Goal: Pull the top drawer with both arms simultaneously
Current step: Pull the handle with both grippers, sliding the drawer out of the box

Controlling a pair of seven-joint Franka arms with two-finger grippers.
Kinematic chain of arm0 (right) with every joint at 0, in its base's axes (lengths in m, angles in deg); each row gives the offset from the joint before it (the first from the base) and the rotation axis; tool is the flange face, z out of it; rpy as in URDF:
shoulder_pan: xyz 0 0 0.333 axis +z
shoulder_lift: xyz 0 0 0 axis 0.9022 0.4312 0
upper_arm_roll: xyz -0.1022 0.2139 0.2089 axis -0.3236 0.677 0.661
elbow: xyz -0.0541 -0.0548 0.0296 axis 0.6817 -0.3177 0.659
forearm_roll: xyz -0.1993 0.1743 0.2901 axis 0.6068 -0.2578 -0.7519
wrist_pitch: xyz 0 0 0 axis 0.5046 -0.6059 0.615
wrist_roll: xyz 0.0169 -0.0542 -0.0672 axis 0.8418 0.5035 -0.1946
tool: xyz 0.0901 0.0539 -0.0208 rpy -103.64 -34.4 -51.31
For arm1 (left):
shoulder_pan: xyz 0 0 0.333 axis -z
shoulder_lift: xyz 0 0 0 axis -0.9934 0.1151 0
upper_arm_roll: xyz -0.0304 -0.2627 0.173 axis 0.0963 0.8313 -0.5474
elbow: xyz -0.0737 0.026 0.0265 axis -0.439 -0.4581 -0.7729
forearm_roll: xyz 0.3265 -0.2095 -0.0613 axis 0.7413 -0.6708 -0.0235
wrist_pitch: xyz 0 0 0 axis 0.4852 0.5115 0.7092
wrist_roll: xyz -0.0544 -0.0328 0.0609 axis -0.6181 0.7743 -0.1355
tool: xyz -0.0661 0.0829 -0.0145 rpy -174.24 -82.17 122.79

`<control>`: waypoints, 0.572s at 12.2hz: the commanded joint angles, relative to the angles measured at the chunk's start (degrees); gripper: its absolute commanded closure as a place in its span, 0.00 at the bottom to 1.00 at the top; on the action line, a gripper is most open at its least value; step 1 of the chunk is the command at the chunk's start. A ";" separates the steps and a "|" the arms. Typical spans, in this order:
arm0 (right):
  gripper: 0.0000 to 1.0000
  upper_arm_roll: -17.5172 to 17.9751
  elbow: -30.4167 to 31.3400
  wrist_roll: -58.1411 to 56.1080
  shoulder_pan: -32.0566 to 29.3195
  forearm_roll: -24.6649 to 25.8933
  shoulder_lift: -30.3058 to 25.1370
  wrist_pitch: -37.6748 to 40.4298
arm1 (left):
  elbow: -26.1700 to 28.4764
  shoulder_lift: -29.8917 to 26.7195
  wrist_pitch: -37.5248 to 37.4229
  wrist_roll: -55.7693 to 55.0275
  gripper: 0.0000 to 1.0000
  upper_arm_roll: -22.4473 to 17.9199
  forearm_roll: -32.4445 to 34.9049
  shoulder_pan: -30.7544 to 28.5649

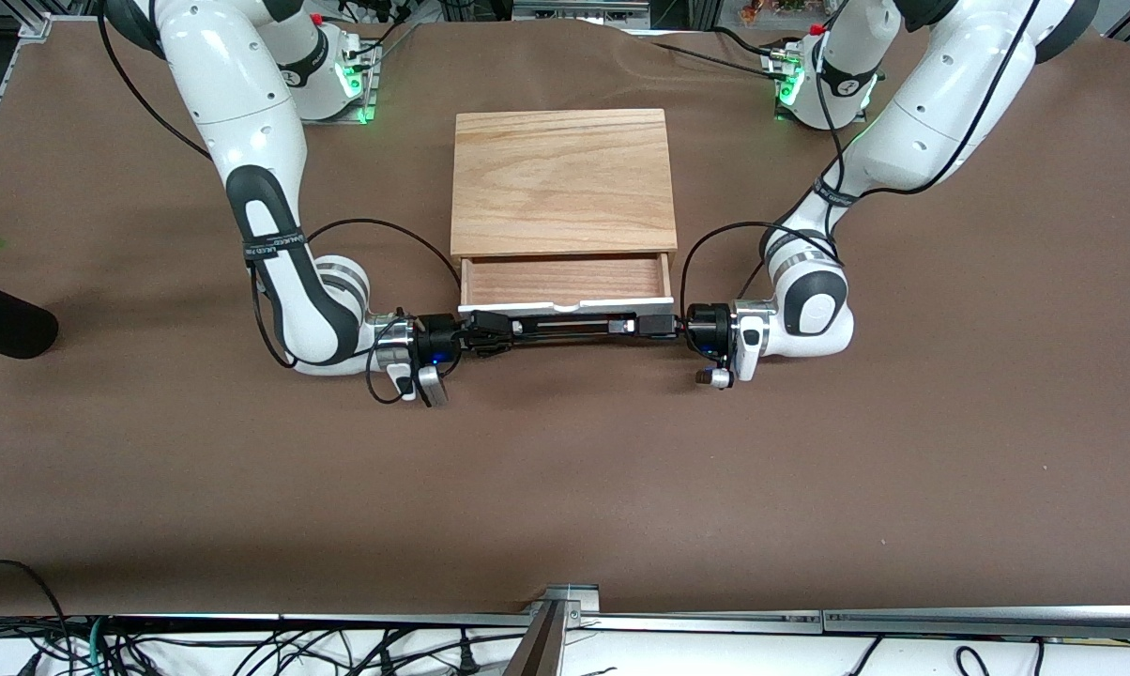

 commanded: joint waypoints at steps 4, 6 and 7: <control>1.00 -2.36 -9.00 3.46 -2.47 -1.50 4.81 -1.72 | -3.28 0.71 -2.58 -7.77 1.00 -3.11 1.91 1.90; 1.00 -3.06 -9.63 3.64 -2.47 -1.50 5.61 -1.72 | -3.28 0.71 -2.58 -7.69 1.00 -3.20 1.82 1.90; 1.00 -3.24 -9.71 3.90 -2.47 -1.41 5.70 -1.72 | -2.93 0.71 -2.58 -7.34 0.87 -3.55 1.82 1.90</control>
